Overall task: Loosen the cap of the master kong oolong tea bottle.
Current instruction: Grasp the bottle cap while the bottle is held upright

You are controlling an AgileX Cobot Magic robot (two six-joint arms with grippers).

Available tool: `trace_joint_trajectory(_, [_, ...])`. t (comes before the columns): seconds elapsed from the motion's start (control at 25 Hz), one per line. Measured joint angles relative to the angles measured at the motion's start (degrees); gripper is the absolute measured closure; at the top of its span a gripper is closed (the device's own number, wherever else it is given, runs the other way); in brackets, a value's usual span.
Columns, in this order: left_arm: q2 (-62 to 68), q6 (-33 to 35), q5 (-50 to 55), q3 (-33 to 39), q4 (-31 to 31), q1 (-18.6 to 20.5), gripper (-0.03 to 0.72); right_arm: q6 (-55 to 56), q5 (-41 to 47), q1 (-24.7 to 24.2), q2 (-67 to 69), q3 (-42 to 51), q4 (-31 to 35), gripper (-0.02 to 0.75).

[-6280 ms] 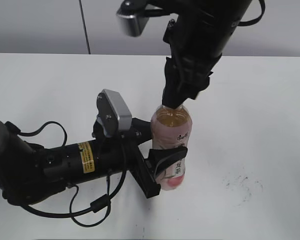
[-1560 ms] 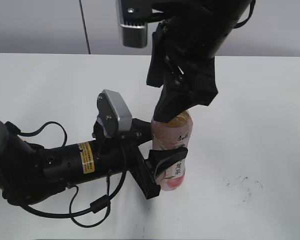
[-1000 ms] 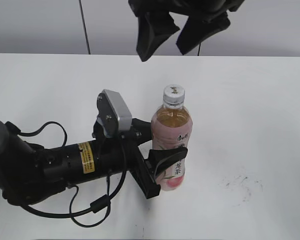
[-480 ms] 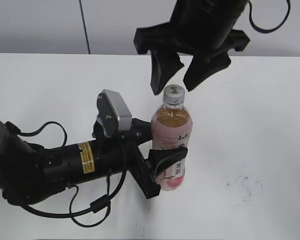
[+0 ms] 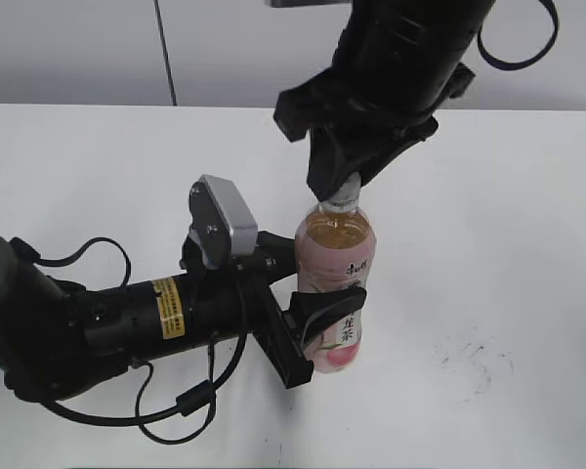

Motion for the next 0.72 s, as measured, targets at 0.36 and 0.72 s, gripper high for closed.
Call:
trace_joint_trajectory(0.36, [0.0,0.1,0.0,0.0,0.0,0.0,0.299,-59.1,0.1,0.0,0.0,-0.1,0.3,0.465])
trace_joint_trajectory(0.72, [0.0,0.2,0.0,0.0,0.0,0.0,0.299,-65.7,0.2,0.0,0.0,-0.2,0.4,0.465])
